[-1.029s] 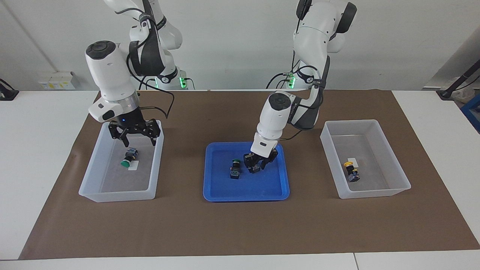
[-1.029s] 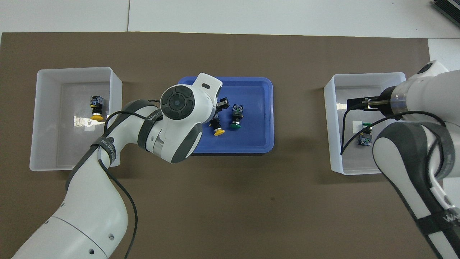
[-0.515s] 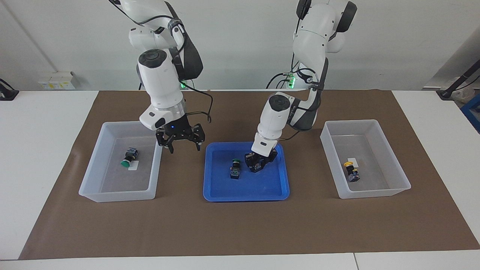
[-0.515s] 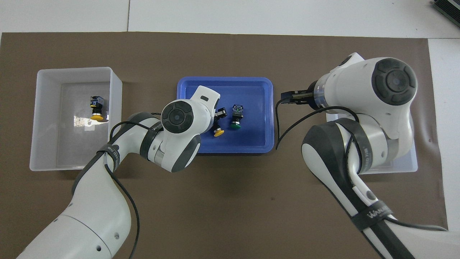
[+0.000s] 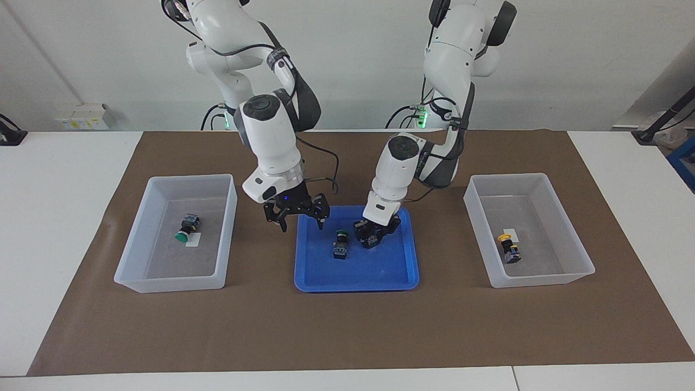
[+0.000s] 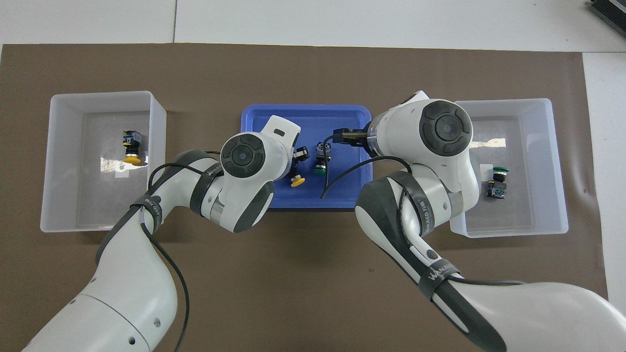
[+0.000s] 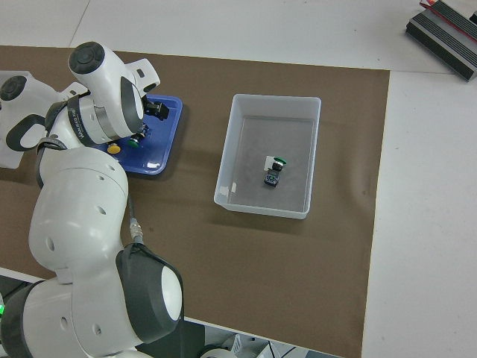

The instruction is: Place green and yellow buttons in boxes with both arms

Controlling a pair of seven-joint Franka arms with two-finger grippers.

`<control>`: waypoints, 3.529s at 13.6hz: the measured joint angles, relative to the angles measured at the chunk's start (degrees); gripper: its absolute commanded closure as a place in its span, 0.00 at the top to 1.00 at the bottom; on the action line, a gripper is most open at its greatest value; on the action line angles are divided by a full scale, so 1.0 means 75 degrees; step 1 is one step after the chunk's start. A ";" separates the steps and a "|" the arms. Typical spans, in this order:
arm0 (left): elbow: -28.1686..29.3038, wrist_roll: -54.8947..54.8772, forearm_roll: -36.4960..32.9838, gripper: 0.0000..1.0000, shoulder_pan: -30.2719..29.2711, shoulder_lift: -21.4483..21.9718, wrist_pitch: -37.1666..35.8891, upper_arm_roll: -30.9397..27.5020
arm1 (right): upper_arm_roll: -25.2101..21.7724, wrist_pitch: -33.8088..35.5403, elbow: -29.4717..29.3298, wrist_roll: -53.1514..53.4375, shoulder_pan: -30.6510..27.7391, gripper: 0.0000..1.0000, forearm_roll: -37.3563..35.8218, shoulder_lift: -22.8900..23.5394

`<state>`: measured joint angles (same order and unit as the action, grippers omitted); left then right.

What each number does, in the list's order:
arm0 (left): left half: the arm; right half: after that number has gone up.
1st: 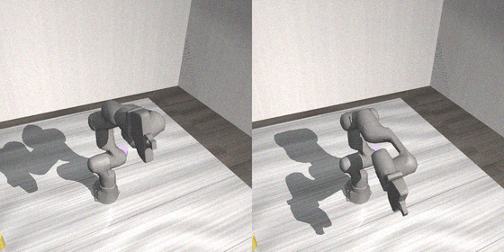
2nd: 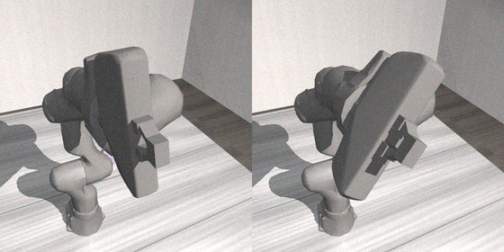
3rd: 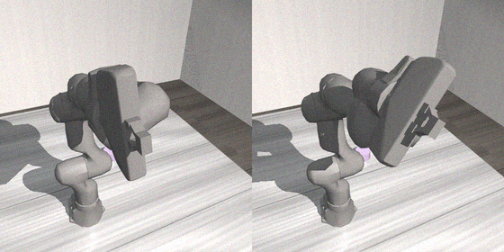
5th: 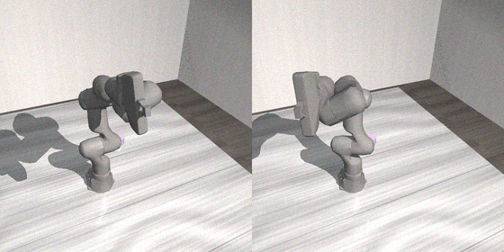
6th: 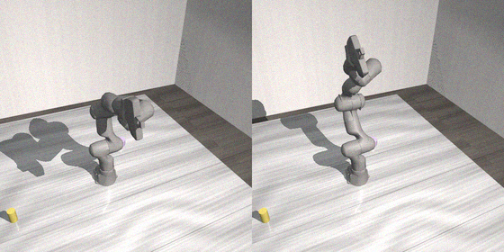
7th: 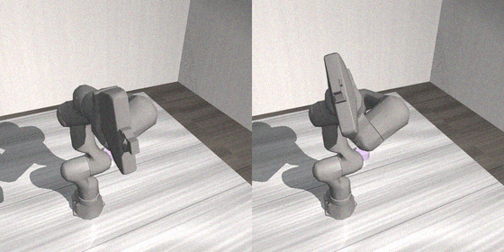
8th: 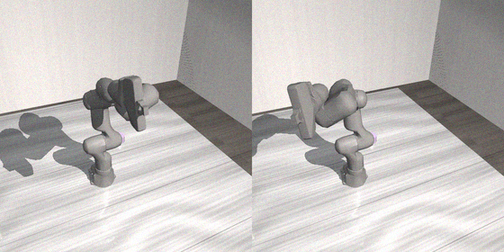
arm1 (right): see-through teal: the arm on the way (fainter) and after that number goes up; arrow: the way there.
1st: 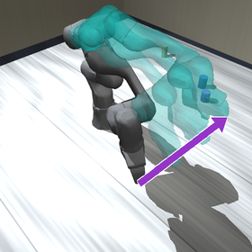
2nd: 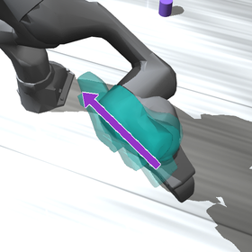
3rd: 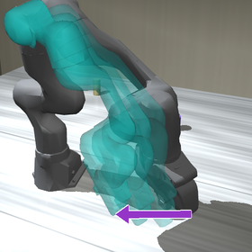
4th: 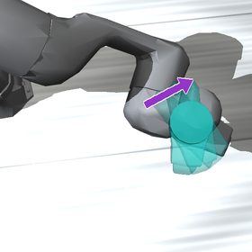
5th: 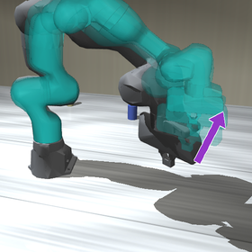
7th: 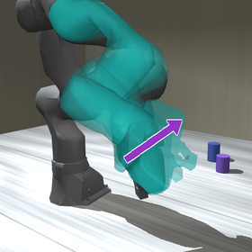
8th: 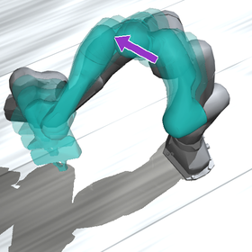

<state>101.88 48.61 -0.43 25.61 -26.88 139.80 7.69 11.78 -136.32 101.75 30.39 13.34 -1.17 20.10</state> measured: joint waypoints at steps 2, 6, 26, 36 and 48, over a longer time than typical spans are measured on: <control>-0.0919 0.0000 0.0133 0.00 -0.0157 -0.0028 -0.1179 -0.0044 | -0.0003 -0.0435 0.0002 0.0370 0.0186 1.00 -0.0001 0.0327; -0.2187 -0.0190 0.0157 0.00 -0.0882 -0.0069 -0.2629 -0.0048 | -0.0007 -0.1182 -0.0001 0.0980 0.0563 1.00 -0.0530 0.1023; -0.0398 -0.8487 0.0184 0.00 -0.4947 0.0917 -0.2315 -0.0076 | -0.0078 0.0980 0.0110 0.1355 -0.0576 0.00 -0.1666 -0.0790; 0.0496 -0.9174 0.0184 0.72 -0.5249 0.0963 -0.1010 -0.0005 | -0.0094 0.1417 0.2021 -0.4532 -0.3321 0.00 -0.0801 -0.2161; -0.3160 -0.6430 -0.0371 0.70 -0.4085 0.1607 -0.7281 0.0071 | -0.0042 -0.0952 0.3443 -0.6069 -0.3712 0.02 -0.0540 -0.1377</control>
<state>78.17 0.39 -3.21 -5.02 -14.82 85.19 8.22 11.47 -143.45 127.57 -15.12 -14.50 -5.22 9.77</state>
